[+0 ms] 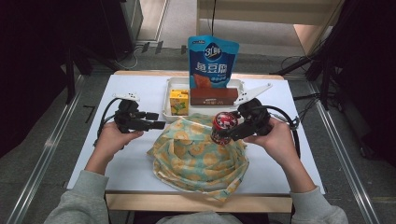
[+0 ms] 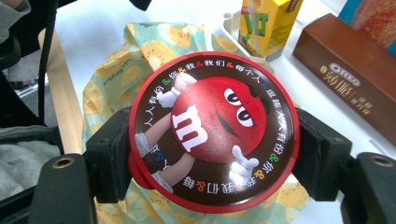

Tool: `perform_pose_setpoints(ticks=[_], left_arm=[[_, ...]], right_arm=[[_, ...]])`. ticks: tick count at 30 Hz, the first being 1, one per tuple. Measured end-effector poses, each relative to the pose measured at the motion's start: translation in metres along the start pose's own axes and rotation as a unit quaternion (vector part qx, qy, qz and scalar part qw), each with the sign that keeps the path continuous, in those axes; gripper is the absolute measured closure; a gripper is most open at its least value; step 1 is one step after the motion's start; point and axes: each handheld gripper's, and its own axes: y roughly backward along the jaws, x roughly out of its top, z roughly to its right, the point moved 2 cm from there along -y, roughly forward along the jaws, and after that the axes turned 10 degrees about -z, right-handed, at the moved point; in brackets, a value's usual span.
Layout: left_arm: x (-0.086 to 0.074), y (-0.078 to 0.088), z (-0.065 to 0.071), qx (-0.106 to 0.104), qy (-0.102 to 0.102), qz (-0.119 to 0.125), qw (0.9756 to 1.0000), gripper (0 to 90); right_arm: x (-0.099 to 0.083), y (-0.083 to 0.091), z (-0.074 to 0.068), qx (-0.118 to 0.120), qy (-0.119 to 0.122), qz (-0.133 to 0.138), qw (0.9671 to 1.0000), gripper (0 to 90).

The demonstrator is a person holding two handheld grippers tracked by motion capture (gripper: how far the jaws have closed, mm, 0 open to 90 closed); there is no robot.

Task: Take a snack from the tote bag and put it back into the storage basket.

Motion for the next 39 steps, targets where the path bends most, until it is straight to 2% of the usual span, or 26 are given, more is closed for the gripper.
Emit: perform_pose_setpoints(ticks=[20,39], left_arm=[[-0.001,0.002,-0.001,0.0,0.0,0.004,1.0,35.7],[-0.001,0.002,-0.002,0.0,-0.002,0.002,1.0,35.7]], right_arm=[[0.021,-0.005,0.018,-0.006,-0.006,0.005,0.9999,26.7],[0.028,-0.011,0.051,-0.026,-0.027,0.013,0.9992,26.7]])
